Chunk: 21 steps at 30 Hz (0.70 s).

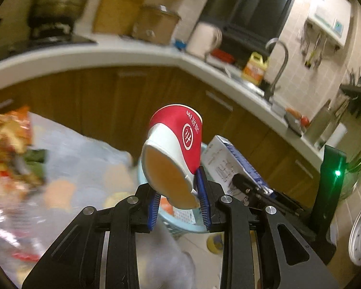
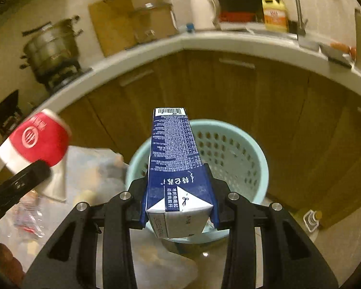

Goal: Collect trash
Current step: 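Carry the red cup and milk carton over the basket and open both grippers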

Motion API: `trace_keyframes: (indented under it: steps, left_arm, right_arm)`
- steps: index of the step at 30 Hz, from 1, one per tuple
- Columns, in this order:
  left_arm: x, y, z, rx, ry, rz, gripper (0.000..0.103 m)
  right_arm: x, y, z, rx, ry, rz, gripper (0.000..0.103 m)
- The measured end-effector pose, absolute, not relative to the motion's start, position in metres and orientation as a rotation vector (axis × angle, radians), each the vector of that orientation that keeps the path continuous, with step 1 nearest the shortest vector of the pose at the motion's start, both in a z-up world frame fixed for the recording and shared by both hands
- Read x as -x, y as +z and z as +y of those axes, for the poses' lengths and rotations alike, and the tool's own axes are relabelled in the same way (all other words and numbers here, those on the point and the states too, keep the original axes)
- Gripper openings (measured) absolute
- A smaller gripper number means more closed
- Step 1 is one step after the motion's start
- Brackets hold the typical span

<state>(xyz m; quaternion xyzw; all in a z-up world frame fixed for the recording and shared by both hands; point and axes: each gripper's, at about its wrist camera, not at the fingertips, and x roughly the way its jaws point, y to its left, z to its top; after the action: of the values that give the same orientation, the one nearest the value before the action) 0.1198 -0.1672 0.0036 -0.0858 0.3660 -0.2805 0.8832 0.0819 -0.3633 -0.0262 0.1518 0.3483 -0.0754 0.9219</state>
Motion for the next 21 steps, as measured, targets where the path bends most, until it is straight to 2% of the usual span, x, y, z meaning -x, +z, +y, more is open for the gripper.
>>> trace_keyframes:
  steps: [7,12,13,14,16,21]
  left_arm:
    - [-0.168,-0.053,-0.216,0.143,-0.573,0.976,0.027]
    - [-0.178,-0.074,-0.236,0.111,-0.601,1.048,0.029]
    - [-0.179,-0.077,-0.237,0.104,-0.604,1.050,0.033]
    - [-0.178,-0.079,-0.238,0.094,-0.605,1.052,0.042]
    - [-0.176,-0.080,-0.238,0.075,-0.593,1.041,0.047]
    - [-0.173,-0.075,-0.229,0.100,-0.583,1.027,0.048]
  right_arm:
    - [-0.110,-0.079,-0.389,-0.335,-0.184,0.905,0.035]
    - [-0.115,-0.102,-0.401,-0.364,-0.195,0.973,0.035]
    - [-0.115,-0.104,-0.403,-0.374,-0.196,0.977,0.038]
    - [-0.115,-0.105,-0.406,-0.384,-0.196,0.981,0.044]
    - [-0.113,-0.105,-0.409,-0.383,-0.206,0.972,0.049]
    - [-0.105,-0.095,-0.412,-0.396,-0.218,0.931,0.050]
